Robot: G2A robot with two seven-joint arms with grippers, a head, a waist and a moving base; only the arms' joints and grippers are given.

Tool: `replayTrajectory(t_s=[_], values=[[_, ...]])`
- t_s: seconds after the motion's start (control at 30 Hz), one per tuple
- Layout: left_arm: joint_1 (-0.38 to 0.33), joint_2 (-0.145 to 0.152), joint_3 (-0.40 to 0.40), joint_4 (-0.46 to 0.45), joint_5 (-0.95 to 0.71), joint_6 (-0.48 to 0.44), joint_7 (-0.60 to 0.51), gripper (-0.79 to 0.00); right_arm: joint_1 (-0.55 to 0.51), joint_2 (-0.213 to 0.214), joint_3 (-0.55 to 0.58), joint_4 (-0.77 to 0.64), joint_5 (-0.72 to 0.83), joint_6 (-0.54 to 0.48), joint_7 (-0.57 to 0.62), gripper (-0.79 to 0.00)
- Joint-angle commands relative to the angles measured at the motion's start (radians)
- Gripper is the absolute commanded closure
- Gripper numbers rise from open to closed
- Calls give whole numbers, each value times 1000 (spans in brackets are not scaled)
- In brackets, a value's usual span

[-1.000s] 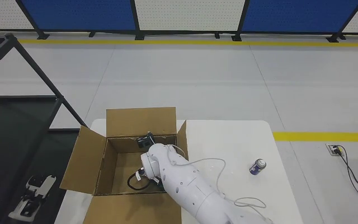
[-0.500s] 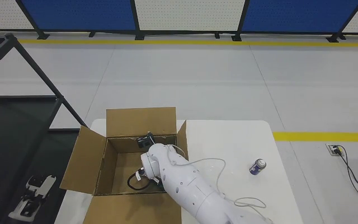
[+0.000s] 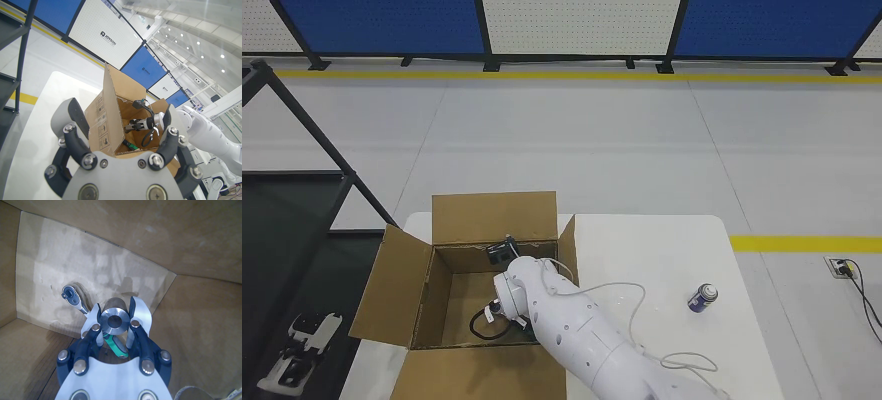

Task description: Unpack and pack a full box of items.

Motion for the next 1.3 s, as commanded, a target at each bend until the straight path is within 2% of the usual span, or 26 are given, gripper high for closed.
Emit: replayTrajectory(t_s=[0.0,0.17,0.2,0.33,0.5,0.53,0.63,0.97,1.1,1.27], values=[[0,0,0,0,0,0,0,-785,0,0,0,0,0,0,0,0],[0,0,0,0,0,0,0,-785,0,0,0,0,0,0,0,0],[0,0,1,1,0,2,1,-785,0,0,0,0,0,0,0,-785],[-7,-5,11,-3,-19,-1,50,-785,-22,11,6,-25,-9,-35,-66,-785],[1,-8,13,-17,-20,-2,63,-785,-35,20,13,-56,-42,-32,-86,-785],[2,-9,14,-18,-21,-1,64,-785,-38,21,14,-61,-48,-30,-83,-702],[3,-10,12,-20,-21,3,65,-785,-43,25,18,-74,-66,-21,-72,-785],[-11,-11,7,-18,-25,16,64,-785,-60,43,46,-130,-113,-4,-61,-785],[-19,-11,7,-14,-24,19,67,-785,-73,59,63,-209,-137,-53,-88,-785],[-32,-11,7,-7,-22,24,63,-785,-104,112,108,-396,-230,-75,-85,-785]])
